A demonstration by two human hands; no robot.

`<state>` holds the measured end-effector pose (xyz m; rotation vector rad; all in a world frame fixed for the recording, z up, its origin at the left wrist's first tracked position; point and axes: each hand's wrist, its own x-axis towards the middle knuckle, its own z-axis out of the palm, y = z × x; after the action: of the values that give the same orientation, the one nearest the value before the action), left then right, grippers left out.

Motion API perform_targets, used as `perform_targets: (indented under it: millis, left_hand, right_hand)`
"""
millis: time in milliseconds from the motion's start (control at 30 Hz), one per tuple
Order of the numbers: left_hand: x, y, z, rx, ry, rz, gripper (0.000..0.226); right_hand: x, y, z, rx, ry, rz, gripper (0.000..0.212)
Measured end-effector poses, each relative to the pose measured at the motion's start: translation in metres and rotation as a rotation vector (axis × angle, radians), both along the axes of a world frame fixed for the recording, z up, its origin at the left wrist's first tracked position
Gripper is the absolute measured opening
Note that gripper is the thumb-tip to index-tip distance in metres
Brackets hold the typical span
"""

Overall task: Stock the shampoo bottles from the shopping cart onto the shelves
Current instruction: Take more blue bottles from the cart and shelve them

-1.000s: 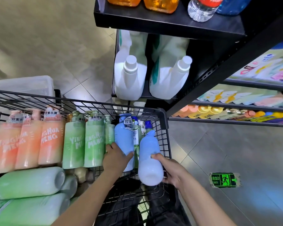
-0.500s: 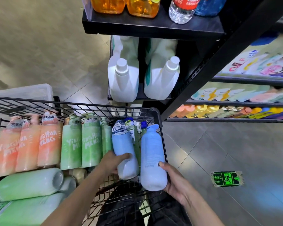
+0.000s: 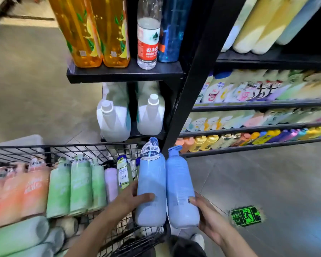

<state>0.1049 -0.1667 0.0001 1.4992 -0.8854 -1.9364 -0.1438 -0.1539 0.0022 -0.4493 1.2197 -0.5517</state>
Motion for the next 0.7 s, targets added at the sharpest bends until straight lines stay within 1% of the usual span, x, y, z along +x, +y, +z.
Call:
perform_targets:
  millis: [100,167,200,267,333,533,633,700]
  left_hand:
    - [-0.04,-0.007,0.023,-0.07,-0.009,-0.033,0.085]
    - [-0.073,-0.011,0.038,-0.112,0.015,-0.012,0.082]
    - [-0.092,-0.013,0.044,-0.131,0.015,-0.008,0.088]
    - [-0.13,-0.017,0.053,-0.168,-0.008,0.009,0.108]
    - [-0.167,-0.022,0.057,-0.205,0.013,0.029,0.113]
    - [-0.278,-0.049,0.073,-0.312,-0.003,-0.035,0.108]
    - [-0.32,-0.068,0.091,-0.358,-0.001,-0.07,0.097]
    - [-0.34,-0.085,0.102,-0.367,0.004,-0.087,0.087]
  right_hand:
    - [-0.037,-0.004,0.021,-0.056,-0.031,-0.051,0.053]
    - [-0.067,-0.009,0.032,-0.096,-0.059,-0.077,0.05]
    - [-0.083,-0.012,0.038,-0.124,-0.073,-0.079,0.051]
    - [-0.12,-0.02,0.048,-0.18,-0.096,-0.075,0.056]
    - [-0.16,-0.027,0.055,-0.238,-0.108,-0.054,0.071]
    - [-0.271,-0.049,0.069,-0.379,-0.107,-0.079,0.098]
    - [-0.311,-0.061,0.082,-0.443,-0.098,-0.085,0.095]
    - [-0.33,-0.075,0.09,-0.469,-0.107,-0.085,0.083]
